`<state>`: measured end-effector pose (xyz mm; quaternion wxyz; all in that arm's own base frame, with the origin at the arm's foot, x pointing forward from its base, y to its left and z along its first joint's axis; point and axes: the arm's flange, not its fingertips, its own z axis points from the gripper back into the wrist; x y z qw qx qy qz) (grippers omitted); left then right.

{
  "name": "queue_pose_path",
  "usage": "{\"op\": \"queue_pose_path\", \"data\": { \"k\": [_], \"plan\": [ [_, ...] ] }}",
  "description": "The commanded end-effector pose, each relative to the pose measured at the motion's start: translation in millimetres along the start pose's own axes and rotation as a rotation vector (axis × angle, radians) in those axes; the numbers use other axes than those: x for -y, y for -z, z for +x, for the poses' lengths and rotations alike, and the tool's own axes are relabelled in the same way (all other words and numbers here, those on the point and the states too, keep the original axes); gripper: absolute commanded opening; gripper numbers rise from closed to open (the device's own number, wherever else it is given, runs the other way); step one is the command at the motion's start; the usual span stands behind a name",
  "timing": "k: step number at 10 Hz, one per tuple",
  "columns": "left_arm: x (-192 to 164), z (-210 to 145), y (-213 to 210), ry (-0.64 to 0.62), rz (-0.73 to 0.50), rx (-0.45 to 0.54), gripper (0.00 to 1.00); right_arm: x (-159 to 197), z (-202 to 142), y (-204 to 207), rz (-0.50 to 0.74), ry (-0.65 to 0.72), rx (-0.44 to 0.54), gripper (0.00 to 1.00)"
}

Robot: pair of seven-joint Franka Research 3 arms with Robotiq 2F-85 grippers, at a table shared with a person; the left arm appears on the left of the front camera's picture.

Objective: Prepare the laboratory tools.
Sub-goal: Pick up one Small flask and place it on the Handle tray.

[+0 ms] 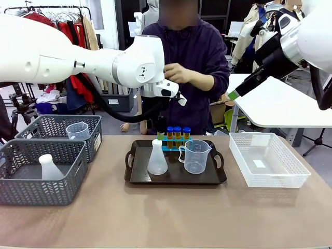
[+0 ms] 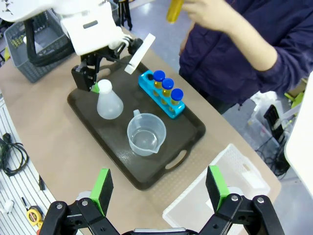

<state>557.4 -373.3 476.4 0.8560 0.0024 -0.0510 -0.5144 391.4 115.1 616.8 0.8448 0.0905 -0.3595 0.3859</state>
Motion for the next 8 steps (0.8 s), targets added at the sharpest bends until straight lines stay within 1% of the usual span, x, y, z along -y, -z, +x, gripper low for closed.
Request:
{"op": "queue_pose_path", "data": {
  "k": [1, 3, 4, 5, 8],
  "plan": [
    [6, -17, -13, -0.02, 0.01, 0.024, 1.0, 1, 0, 0, 0.013, -0.001, 0.008, 1.0],
    [7, -18, -22, -0.023, 0.02, 0.024, 1.0, 1, 0, 0, 0.013, -0.001, 0.008, 1.0],
    [11, -21, -28, -0.147, 0.045, -0.022, 1.0, 1, 0, 0, 0.013, -0.001, 0.008, 1.0],
    [3, -4, -27, -0.005, 0.023, 0.029, 1.0, 1, 0, 0, 0.013, -0.001, 0.008, 1.0],
    [3, -4, -27, -0.005, 0.023, 0.029, 1.0, 1, 0, 0, 0.013, -0.001, 0.008, 1.0]
  ]
}}
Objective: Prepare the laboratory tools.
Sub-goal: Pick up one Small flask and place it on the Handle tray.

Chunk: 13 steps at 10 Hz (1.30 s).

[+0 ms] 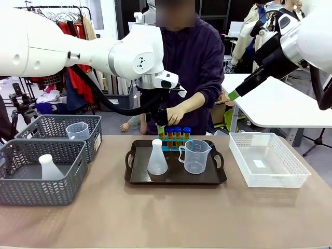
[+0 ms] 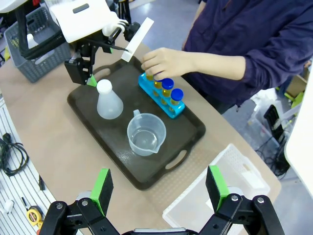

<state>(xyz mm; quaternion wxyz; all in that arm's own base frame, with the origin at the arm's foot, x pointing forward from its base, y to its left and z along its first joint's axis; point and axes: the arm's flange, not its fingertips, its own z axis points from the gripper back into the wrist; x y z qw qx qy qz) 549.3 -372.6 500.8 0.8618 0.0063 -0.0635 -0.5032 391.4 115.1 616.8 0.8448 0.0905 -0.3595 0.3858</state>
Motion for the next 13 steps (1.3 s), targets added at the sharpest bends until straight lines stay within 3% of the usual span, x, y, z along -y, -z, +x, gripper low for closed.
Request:
{"op": "queue_pose_path", "data": {
  "k": [1, 6, 13],
  "plan": [
    [-2, -2, -1, 0.019, 0.002, 0.012, 1.0, 1, 0, 0, 0.013, -0.001, 0.008, 1.0],
    [-16, -26, -55, 0.067, -0.147, 0.065, 1.0, 1, 0, 0, 0.013, -0.001, 0.008, 1.0],
    [-67, -82, -148, 0.28, -0.176, 0.325, 1.0, 1, 0, 0, 0.013, -0.001, 0.008, 1.0]
  ]
}}
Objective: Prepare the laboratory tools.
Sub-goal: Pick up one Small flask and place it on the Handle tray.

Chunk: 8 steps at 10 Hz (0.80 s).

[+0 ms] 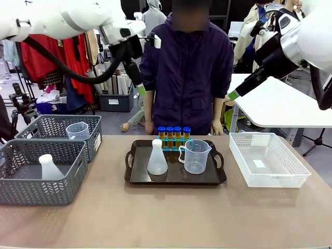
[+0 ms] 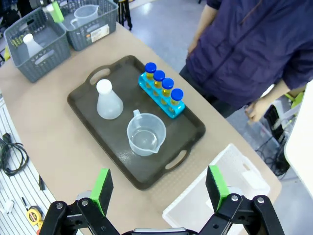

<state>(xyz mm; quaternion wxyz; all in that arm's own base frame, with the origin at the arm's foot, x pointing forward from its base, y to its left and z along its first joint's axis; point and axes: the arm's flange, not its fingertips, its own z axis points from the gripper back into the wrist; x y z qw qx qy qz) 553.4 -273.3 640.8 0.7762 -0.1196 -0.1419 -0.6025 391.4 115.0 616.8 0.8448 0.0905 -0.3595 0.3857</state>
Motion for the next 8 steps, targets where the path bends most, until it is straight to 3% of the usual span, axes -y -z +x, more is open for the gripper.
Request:
{"op": "queue_pose_path", "data": {
  "k": [1, 5, 8],
  "plan": [
    [6, -15, -19, 0.066, -0.023, 0.072, 1.0, 1, 0, 0, 0.013, -0.001, 0.008, 1.0],
    [23, -41, -44, 0.11, -0.012, 0.161, 1.0, 1, 0, 0, 0.013, -0.001, 0.008, 1.0],
    [29, -57, -42, 0.101, 0.029, 0.176, 1.0, 1, 0, 0, 0.013, -0.001, 0.008, 1.0]
  ]
}}
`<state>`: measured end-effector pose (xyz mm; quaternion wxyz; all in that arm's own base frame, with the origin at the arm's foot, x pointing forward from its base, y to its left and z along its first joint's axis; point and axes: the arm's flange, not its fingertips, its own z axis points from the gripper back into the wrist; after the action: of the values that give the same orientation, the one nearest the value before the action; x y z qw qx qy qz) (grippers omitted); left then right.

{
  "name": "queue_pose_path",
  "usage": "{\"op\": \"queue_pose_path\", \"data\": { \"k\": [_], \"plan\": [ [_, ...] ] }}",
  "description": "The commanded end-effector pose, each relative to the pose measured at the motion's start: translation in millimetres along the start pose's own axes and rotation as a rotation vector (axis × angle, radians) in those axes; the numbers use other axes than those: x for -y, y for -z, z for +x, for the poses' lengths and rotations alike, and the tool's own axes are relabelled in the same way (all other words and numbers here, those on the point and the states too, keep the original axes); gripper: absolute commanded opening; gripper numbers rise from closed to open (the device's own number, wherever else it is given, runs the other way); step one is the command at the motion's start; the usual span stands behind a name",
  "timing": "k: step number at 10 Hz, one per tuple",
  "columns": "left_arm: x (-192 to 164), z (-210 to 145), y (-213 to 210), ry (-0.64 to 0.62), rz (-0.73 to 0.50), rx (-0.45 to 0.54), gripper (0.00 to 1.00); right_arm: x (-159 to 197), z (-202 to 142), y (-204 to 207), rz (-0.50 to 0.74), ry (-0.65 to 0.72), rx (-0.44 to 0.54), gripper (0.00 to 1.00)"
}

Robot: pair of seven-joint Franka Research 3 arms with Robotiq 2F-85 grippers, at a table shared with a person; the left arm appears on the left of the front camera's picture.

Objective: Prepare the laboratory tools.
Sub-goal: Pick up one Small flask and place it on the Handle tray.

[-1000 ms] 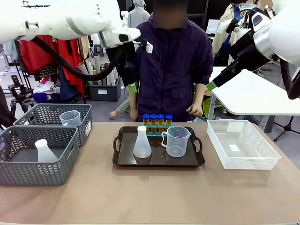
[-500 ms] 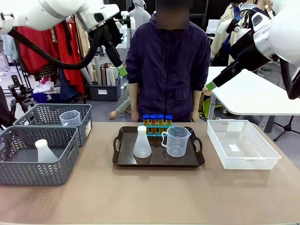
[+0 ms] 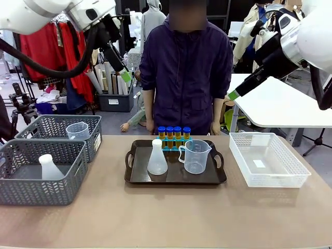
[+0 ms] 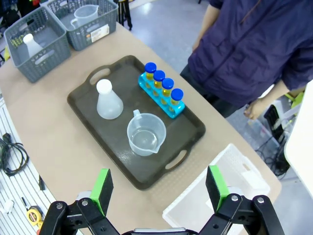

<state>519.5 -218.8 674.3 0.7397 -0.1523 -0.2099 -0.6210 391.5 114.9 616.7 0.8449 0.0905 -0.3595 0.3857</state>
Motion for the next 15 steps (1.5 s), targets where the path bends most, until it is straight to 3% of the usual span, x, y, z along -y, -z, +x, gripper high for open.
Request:
{"op": "queue_pose_path", "data": {
  "k": [1, 15],
  "plan": [
    [8.9, -12.1, 12.6, 0.025, 0.0, 0.022, 1.0, 0.9, 0.0, -0.2, 0.013, -0.001, 0.008, 1.0],
    [3.0, -6.5, 17.5, 0.008, -0.007, -0.004, 1.0, 0.9, 0.0, -0.2, 0.013, -0.001, 0.008, 1.0]
  ]
}}
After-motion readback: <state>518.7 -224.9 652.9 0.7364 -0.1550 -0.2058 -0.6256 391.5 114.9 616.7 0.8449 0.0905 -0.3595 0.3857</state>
